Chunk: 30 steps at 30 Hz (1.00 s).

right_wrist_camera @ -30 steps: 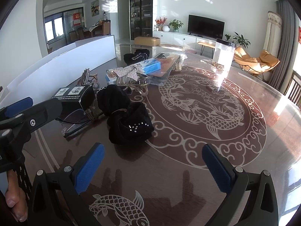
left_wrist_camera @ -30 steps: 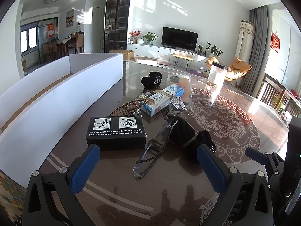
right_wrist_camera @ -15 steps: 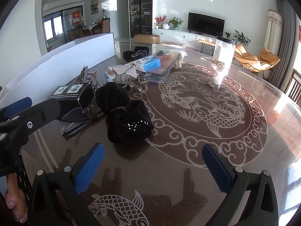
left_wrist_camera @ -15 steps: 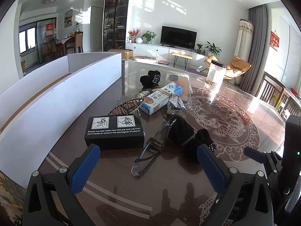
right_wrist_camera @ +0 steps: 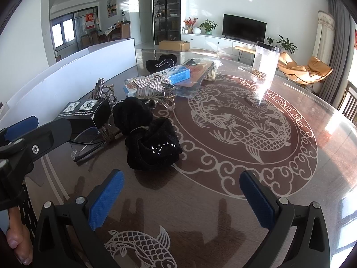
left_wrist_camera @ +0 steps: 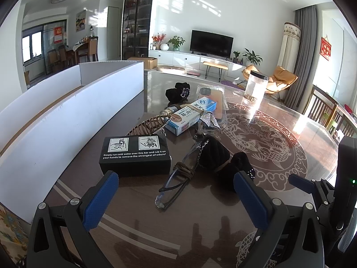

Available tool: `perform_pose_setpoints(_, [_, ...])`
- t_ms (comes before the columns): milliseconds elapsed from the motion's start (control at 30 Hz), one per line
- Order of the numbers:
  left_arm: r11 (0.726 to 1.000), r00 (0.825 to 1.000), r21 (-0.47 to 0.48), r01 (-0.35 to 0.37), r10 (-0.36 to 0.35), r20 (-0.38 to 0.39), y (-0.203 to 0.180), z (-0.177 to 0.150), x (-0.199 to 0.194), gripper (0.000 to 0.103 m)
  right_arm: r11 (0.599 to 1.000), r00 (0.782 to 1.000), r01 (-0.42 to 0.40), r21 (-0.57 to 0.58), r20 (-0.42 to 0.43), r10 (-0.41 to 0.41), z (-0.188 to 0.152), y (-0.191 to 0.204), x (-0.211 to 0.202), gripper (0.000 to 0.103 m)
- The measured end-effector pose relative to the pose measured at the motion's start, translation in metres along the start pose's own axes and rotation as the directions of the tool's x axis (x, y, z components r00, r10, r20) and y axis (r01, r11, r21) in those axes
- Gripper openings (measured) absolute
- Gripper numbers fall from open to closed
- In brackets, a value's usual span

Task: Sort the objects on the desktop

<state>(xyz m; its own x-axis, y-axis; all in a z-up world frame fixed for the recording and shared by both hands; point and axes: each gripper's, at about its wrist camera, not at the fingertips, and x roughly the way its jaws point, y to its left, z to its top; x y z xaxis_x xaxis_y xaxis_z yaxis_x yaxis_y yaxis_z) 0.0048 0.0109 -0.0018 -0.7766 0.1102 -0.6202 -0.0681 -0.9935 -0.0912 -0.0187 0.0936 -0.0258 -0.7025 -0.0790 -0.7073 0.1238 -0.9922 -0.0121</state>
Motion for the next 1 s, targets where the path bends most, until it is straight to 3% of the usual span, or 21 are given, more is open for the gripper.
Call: perform_pose_setpoints(1000, [1.0,1.0,0.004,-0.001,0.001,-0.002,-0.0011,0.0,0.0001,0.103,1.0,1.0,-0.008,0.011,-0.003,0.008,0.0007,-0.0028,0.0001,0.103])
